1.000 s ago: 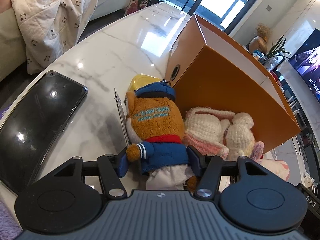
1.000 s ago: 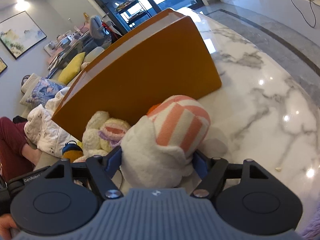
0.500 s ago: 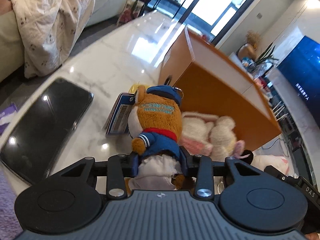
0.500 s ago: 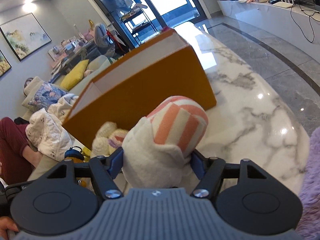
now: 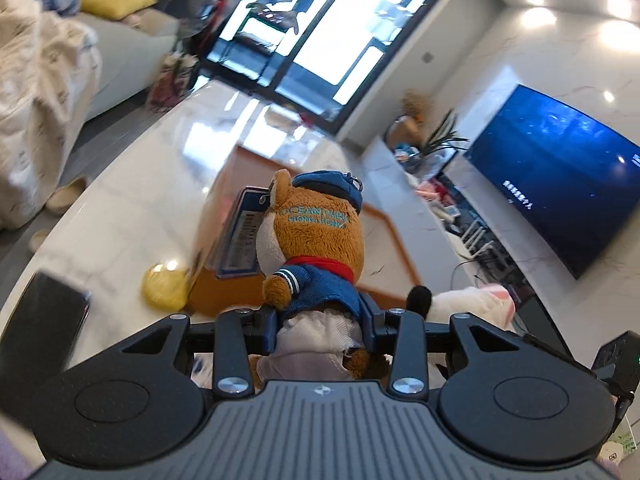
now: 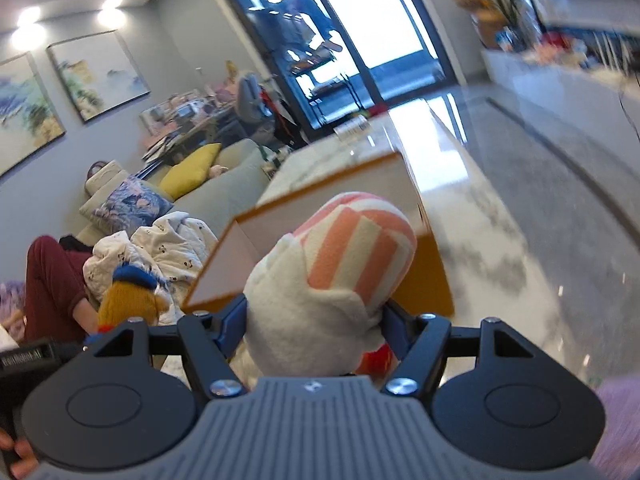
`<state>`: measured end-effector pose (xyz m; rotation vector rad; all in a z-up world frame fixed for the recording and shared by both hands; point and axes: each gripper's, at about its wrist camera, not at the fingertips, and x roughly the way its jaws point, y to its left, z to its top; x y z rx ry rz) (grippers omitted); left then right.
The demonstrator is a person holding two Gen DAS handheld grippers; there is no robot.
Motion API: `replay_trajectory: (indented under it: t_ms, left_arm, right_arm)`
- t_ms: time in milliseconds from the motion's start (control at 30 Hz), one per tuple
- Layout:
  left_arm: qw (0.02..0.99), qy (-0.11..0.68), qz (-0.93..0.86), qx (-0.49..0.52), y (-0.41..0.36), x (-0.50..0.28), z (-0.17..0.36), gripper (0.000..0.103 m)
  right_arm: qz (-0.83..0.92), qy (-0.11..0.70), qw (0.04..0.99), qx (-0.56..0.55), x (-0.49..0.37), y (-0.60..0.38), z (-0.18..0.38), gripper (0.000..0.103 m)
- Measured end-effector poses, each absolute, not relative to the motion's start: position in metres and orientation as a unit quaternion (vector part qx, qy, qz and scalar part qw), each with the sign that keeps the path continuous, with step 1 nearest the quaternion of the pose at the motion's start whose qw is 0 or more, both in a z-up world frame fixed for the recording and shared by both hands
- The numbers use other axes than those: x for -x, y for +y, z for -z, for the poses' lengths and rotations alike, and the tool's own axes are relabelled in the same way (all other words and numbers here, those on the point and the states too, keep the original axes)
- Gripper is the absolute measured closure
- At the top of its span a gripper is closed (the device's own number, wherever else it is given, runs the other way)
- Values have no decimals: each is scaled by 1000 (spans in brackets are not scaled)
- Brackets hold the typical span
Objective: Organize objects
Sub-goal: 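Carry the bear and striped white plush over the orange box with both tools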
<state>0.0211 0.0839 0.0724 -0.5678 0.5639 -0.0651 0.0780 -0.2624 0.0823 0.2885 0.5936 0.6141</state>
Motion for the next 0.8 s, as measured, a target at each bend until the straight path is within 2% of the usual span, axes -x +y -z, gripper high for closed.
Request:
replay_trajectory:
  t_ms: [233,433,567,800]
  left_arm:
    - [933,262,61,238,70,-72,-101,59]
    - [935,273,82,209,56,-123,-103,59]
    - [929,301,83,200,51,-159,-89,59]
    - [910,360,74,190,47,-202,-55,59]
  right_arm:
    - [-314,250,913,-77,-108,-252,-132,33]
    - [-308,247,918,-46,-150,-243,-156,33]
    - [-306,268,913,-26,-183,-232,-153,32]
    - [-294,342,891,52,-233,-202,-117,32]
